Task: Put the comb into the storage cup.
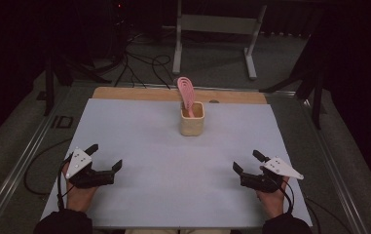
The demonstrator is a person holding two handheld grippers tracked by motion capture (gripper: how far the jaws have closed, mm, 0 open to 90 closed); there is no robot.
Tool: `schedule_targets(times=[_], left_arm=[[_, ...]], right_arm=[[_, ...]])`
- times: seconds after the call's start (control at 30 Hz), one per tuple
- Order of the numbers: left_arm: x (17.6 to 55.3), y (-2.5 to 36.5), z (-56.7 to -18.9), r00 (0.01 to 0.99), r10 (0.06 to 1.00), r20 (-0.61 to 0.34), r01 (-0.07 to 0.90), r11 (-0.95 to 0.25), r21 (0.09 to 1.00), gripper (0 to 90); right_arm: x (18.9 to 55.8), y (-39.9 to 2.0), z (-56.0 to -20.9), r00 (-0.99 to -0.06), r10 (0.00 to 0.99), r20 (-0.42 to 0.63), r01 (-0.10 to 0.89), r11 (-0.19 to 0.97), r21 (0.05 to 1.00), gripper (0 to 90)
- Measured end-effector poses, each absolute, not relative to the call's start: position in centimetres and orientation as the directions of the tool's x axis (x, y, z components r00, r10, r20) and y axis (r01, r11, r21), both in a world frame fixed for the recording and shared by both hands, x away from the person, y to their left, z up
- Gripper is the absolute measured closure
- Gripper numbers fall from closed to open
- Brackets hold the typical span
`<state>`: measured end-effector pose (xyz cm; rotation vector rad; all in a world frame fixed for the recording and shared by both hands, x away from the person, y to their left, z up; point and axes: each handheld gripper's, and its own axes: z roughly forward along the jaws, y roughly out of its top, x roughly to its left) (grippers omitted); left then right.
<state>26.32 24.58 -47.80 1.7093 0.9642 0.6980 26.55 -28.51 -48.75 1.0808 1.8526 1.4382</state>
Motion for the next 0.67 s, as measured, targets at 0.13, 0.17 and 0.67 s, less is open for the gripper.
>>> schedule_targets(times=[0.13,0.17,0.67], left_arm=[[26.20,24.75,-48.03,0.508,0.862,-0.010,0.274,-0.151,0.950,0.1],[26.21,24.72,-48.09,0.504,0.864,-0.009,0.275,-0.151,0.949,0.1],[26.56,24.62,-48.63,0.492,0.871,-0.005,0.290,-0.158,0.944,0.1]], right_arm=[[26.42,-28.42,-48.96,-0.522,0.852,0.041,0.258,0.112,0.960,8.5],[26.41,-28.37,-49.02,-0.524,0.851,0.040,0.258,0.113,0.960,8.5],[26.26,-28.49,-49.33,-0.519,0.854,0.032,0.264,0.124,0.956,8.5]])
